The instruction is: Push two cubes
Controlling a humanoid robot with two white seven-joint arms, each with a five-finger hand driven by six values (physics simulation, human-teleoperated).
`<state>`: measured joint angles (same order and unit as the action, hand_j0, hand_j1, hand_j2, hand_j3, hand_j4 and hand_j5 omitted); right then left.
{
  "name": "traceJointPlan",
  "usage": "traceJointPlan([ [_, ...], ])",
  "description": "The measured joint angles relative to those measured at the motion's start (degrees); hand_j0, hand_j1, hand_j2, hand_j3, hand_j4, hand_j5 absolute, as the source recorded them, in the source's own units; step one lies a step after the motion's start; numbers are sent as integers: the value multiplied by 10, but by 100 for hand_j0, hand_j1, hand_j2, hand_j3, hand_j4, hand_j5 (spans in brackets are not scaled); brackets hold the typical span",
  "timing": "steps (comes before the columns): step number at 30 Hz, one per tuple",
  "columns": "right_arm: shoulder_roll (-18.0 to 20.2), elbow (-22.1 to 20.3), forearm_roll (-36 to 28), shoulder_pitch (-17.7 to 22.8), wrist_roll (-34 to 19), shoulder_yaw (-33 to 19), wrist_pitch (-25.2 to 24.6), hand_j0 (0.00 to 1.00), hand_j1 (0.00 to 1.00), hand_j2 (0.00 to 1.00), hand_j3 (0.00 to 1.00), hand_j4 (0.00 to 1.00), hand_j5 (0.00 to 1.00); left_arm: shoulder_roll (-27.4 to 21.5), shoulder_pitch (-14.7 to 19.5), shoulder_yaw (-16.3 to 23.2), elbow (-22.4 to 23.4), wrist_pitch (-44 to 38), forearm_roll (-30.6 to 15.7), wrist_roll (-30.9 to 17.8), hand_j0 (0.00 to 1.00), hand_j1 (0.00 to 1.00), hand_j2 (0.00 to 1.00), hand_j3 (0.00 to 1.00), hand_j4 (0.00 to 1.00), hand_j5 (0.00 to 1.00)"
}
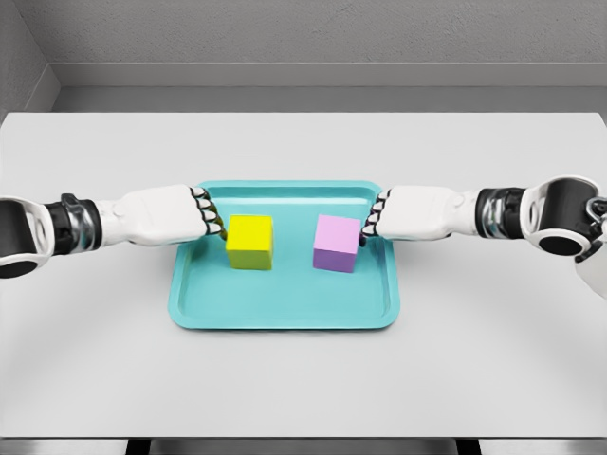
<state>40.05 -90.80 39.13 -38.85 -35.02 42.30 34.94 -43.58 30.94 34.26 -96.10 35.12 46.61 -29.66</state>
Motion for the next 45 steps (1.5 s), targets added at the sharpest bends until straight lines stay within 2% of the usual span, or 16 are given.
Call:
traceJointPlan([
  [25,-25,-18,3,-7,0,11,2,68,68,68,68,68,68,27,-1,0,-16,0,1,-15,77,77,77,77,77,77],
  [34,-26,32,11,-18,0,11,2,68,68,68,68,68,68,28,0,-5,-12,0,2,-19,77,77,77,77,77,77],
  [45,-55,50,16,-26,0,17,2,68,68,68,68,68,68,-8,4,-15,-9,0,-5,-19,77,77,77,77,77,77],
])
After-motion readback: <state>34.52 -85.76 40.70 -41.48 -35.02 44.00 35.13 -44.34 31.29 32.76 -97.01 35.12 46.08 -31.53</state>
